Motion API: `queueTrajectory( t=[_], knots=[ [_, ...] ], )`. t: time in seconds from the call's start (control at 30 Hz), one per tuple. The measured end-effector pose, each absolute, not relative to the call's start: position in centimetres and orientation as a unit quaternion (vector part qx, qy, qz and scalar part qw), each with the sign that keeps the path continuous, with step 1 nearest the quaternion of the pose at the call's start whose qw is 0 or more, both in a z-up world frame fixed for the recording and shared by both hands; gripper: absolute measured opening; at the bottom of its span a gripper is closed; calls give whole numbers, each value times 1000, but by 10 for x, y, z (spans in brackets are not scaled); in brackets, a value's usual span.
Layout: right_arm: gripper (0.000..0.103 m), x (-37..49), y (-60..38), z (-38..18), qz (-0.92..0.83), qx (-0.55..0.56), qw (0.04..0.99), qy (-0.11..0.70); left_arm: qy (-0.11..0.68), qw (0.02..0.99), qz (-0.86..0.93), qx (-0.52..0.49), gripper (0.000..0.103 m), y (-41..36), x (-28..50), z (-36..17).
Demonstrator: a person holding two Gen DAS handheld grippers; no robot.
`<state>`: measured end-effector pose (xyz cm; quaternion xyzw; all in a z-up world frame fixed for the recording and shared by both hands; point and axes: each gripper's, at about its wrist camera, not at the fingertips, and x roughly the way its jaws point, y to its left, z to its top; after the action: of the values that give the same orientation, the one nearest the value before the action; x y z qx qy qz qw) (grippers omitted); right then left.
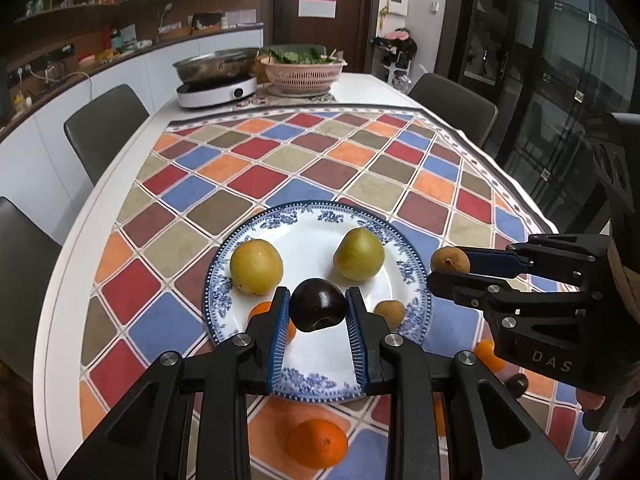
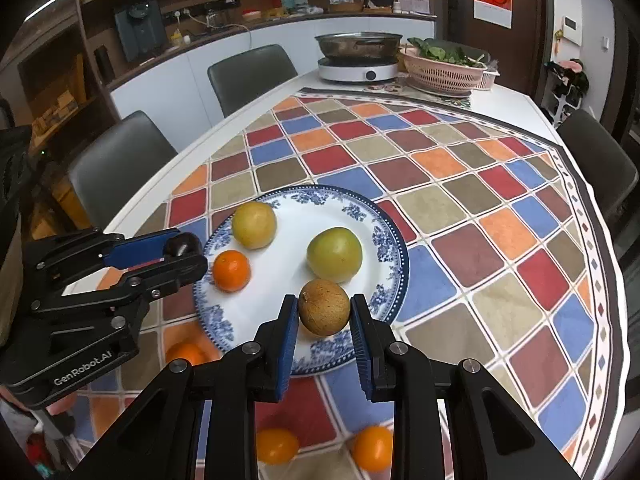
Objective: Organize fruits
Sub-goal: 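Carry the plum with the left tool while the right tool carries the kiwi to the plate, then lower the plum and kiwi onto the plate and open both tools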
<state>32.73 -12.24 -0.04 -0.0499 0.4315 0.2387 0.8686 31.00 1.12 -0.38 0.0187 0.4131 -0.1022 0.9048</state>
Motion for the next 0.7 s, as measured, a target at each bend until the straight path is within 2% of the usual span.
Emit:
queueTrajectory(
  t=[0.7],
  knots=[
    [27,365,-99,-33,257,-43,847,464,455,886,-90,17,28,22,351,-37]
  ],
)
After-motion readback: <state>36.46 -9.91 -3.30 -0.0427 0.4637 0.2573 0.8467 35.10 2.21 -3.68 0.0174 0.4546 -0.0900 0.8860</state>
